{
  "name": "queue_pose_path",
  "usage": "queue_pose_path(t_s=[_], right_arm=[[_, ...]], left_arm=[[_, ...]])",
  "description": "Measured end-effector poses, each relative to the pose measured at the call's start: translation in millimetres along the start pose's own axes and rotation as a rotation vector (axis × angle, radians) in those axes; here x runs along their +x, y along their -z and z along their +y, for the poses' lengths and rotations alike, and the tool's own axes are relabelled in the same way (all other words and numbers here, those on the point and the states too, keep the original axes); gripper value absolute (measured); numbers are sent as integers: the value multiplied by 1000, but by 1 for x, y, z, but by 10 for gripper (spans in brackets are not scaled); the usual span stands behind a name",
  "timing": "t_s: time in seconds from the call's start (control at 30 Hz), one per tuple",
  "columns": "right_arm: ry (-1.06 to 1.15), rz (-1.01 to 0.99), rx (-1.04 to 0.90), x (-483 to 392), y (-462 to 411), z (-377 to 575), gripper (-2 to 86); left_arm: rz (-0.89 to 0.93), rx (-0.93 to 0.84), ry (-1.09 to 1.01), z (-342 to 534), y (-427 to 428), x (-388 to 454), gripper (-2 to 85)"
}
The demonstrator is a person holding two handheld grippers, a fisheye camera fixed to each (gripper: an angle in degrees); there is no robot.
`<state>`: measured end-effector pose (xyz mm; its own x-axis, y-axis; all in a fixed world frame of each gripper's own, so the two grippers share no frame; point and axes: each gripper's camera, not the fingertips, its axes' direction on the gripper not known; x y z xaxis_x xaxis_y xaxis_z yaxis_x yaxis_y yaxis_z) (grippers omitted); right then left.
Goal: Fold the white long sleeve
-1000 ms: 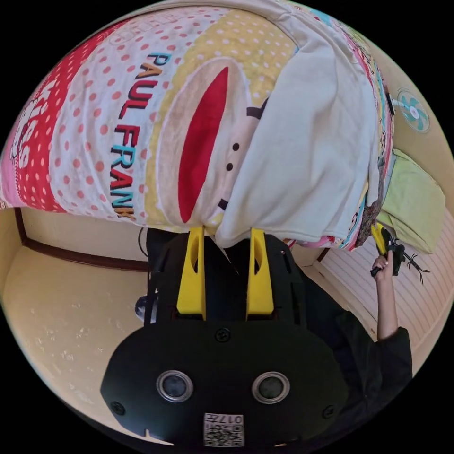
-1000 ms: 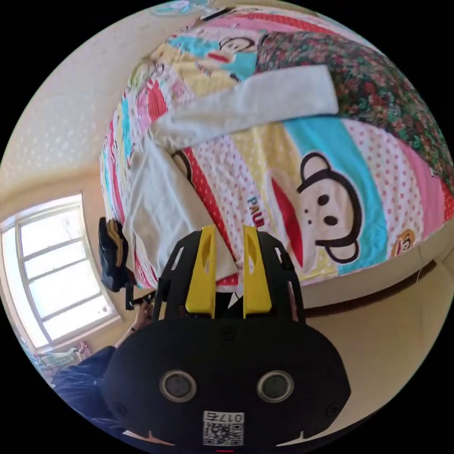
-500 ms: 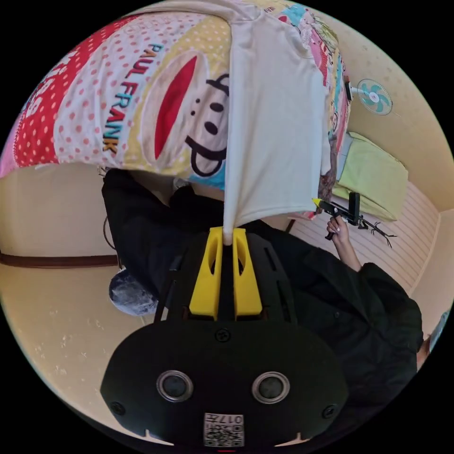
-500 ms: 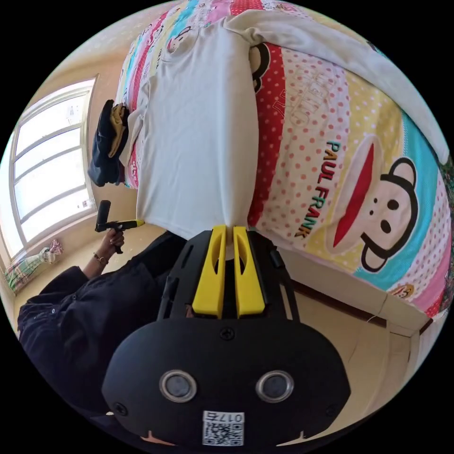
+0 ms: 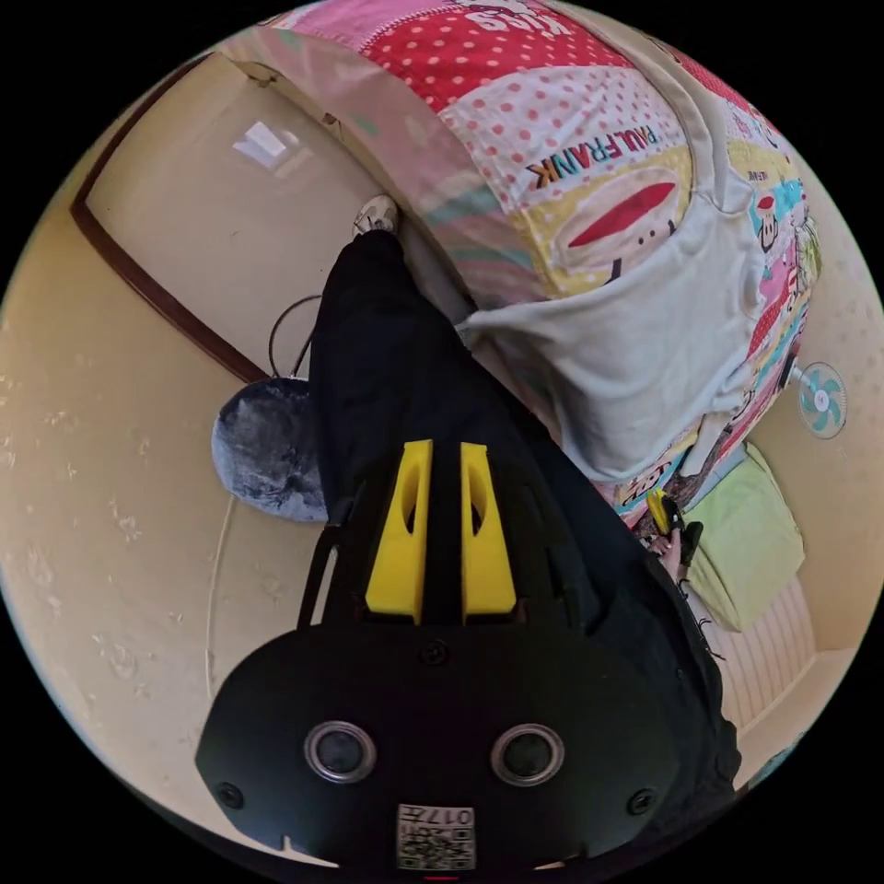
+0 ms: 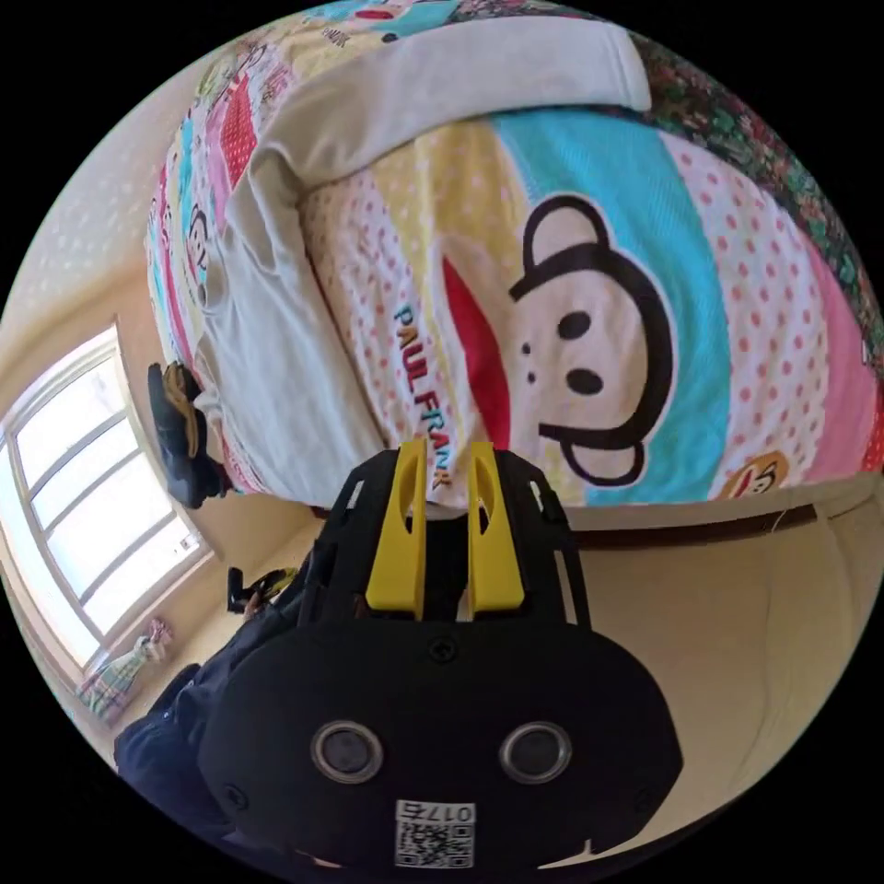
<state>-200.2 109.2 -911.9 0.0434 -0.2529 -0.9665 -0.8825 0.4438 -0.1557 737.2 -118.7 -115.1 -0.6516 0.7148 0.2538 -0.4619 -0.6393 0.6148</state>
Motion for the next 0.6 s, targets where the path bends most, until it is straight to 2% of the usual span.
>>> queue_pose_path(t_s=[0.07, 0.17, 0.27, 0.4, 0.53, 0.6], right_arm=[[32, 256, -3, -10, 1, -31, 58], [67, 464, -97, -16, -44, -50, 61], [95, 506, 24, -23, -53, -34, 60], [129, 469, 170, -18, -54, -8, 58], [226, 490, 118, -24, -55, -10, 46], [177, 443, 41, -19, -42, -27, 37]], left_arm=[[-52, 0, -2, 4, 6, 3, 57], [-146, -24, -45, 11, 9, 18, 53], [-245, -38, -99, 19, 7, 37, 43], [-250, -64, -114, 22, -4, 52, 23], [-230, -79, -108, 23, -13, 61, 11], [-227, -78, -113, 24, -12, 66, 8]])
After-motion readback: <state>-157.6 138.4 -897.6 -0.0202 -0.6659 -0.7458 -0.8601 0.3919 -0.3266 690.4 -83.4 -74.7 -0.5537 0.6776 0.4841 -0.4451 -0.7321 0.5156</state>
